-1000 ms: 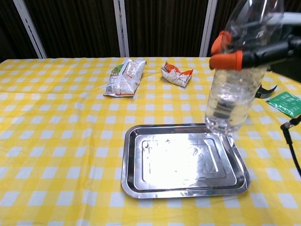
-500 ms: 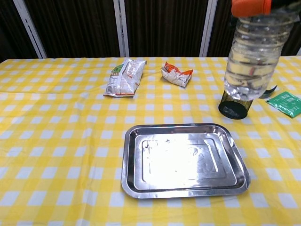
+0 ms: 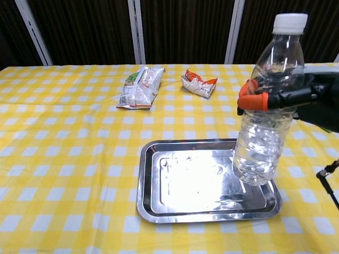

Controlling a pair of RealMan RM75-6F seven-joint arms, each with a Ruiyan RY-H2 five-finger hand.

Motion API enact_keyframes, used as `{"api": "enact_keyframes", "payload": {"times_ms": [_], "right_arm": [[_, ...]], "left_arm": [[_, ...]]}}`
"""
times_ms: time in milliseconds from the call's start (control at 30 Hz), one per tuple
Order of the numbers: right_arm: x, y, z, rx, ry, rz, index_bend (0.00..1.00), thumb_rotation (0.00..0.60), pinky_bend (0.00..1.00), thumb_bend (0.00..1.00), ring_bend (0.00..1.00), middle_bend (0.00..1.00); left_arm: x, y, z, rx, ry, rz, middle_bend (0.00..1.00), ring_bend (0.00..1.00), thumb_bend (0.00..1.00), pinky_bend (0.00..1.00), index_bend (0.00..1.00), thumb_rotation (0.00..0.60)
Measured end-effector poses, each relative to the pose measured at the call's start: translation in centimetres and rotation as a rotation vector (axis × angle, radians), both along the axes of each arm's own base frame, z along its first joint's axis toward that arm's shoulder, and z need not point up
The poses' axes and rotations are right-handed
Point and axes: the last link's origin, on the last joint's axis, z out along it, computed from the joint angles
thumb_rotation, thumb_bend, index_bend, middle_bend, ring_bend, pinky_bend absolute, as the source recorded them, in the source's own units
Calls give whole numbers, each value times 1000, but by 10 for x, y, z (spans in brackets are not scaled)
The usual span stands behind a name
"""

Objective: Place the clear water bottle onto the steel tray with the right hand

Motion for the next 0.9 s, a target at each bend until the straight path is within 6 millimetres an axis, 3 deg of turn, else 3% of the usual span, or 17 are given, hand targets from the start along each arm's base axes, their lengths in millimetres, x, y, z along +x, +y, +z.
{"api": "enact_keyframes", "payload": {"times_ms": [133, 267, 567, 700, 900], "right_arm": [[-6, 3, 2, -25, -5, 13, 857, 600, 0, 877, 318, 677], [-3, 2, 17, -64, 14, 37, 857, 600, 0, 877, 319, 677], [31, 2, 72, -170, 20, 114, 857, 600, 0, 878, 318, 677], [46, -7, 97, -245, 37, 170, 857, 600, 0, 878, 319, 677], [45, -11, 108, -258, 68, 177, 857, 600, 0, 877, 319, 677]], "left_arm": [[0, 0, 0, -2, 1, -1, 0, 0, 189, 0, 43, 600], [1, 0, -1, -7, 0, -3, 0, 0, 189, 0, 43, 600], [0, -1, 2, 2, -8, 1, 0, 0, 189, 0, 43, 600], [-1, -1, 3, 4, -11, 1, 0, 0, 189, 0, 43, 600], [-1, -1, 3, 4, -13, 2, 0, 0, 189, 0, 43, 600]]}}
